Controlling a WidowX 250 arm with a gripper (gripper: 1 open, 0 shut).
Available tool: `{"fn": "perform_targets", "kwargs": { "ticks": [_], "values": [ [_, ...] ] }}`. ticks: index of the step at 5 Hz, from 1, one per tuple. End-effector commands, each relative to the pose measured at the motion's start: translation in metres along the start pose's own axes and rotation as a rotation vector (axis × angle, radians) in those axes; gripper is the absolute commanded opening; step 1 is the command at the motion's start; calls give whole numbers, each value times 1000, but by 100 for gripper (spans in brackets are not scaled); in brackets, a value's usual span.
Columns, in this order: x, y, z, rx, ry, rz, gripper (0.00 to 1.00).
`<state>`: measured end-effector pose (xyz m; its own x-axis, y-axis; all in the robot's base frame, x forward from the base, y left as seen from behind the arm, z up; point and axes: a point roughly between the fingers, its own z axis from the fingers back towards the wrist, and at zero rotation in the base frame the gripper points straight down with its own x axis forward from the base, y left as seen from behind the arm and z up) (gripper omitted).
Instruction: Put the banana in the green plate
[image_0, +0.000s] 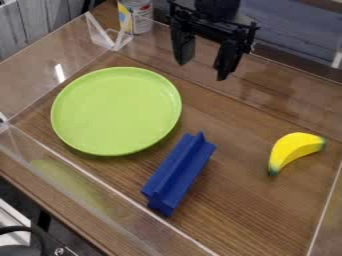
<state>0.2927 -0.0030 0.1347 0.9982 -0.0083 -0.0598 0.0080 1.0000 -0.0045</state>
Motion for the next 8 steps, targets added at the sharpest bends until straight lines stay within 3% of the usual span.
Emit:
{"fn": "perform_targets", "kwargs": {
  "ticks": [1,2,3,4,6,8],
  "values": [
    [2,-18,-7,-5,13,-31,100],
    [2,-53,-20,-20,13,-109,100],
    [12,-97,-34,-19,5,-154,100],
    [22,-125,-52,-18,5,-174,100],
    [41,-131,-84,-9,15,-178,100],
    [43,-112,-104,10,45,-162,100]
  ]
}}
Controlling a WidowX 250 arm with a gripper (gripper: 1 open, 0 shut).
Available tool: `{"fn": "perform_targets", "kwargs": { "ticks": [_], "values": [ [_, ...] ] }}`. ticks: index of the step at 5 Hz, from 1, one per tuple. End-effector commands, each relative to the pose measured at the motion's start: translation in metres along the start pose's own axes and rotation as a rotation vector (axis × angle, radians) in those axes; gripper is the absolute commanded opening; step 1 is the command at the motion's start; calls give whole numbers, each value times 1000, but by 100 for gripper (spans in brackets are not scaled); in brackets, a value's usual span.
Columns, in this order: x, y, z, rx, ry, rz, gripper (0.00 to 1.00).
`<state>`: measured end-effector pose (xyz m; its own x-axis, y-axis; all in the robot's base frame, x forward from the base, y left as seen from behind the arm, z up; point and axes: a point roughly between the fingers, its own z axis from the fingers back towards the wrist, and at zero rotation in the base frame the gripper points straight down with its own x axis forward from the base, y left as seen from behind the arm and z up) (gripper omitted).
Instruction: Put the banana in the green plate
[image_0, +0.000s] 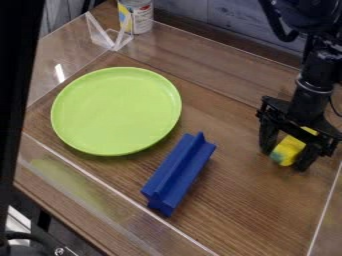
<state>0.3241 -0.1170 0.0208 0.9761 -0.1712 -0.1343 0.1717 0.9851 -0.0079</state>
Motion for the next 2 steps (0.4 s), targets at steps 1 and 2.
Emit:
{"fn": "perform_targets", "kwargs": {
  "ticks": [1,2],
  "values": [
    [2,3,8,-3,-39,0,0],
    [-7,4,25,-16,-63,-15,0]
  ]
}}
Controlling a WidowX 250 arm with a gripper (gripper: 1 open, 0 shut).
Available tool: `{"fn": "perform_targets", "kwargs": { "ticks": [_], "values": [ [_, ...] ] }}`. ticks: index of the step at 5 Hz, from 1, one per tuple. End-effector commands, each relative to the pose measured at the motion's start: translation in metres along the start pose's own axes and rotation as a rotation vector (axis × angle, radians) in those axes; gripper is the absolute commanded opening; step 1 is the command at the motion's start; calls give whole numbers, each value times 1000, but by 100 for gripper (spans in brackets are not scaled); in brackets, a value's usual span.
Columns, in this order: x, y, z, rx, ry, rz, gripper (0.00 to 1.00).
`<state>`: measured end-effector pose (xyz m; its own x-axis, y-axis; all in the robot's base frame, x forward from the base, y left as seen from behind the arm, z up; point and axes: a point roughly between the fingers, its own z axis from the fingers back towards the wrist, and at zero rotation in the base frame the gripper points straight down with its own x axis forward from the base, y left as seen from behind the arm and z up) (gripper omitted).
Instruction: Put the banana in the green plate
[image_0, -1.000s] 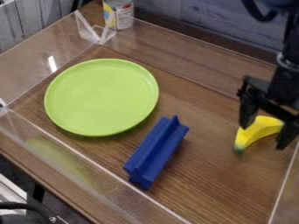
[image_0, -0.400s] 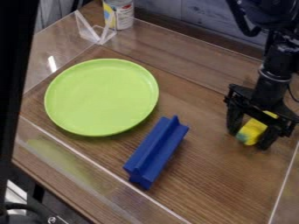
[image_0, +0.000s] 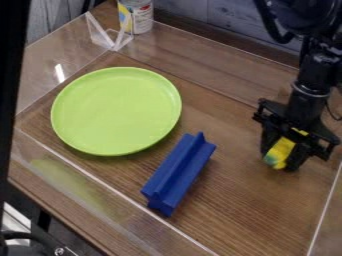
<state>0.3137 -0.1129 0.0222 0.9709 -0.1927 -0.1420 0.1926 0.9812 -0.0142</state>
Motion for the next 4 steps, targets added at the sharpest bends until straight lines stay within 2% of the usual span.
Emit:
{"fn": "perform_targets", "kwargs": {
  "ticks": [1,2,4],
  "values": [
    [0,2,35,-23,-90,-5,0],
    [-1,2,43,-33,-108,-13,0],
    [3,1,31,-40,-95,-24,0]
  ]
}}
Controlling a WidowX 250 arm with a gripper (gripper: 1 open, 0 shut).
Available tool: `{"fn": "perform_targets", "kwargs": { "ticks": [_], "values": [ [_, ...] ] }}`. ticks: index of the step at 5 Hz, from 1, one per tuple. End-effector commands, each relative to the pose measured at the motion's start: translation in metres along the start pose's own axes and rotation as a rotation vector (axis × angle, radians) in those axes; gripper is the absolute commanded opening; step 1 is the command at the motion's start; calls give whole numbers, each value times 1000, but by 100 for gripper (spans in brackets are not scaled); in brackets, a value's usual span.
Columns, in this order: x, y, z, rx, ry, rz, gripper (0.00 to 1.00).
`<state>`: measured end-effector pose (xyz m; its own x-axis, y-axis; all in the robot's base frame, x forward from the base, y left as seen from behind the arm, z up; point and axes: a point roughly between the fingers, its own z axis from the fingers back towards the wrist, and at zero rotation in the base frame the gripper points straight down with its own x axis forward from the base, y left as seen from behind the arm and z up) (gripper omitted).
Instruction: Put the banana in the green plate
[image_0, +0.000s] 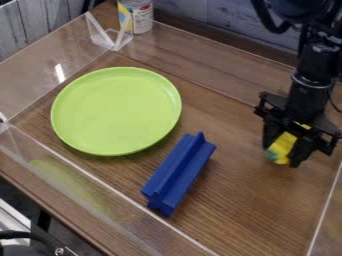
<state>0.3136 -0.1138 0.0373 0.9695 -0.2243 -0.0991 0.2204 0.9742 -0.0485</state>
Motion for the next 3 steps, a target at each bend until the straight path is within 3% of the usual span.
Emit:
{"fn": "perform_targets", "kwargs": {
  "ticks": [1,2,3],
  "values": [
    [9,3,8,-10,-43,5,0],
    [11,4,2,-9,-35,1,0],
    [11,4,8,-17,-50,-5,0]
  ]
}}
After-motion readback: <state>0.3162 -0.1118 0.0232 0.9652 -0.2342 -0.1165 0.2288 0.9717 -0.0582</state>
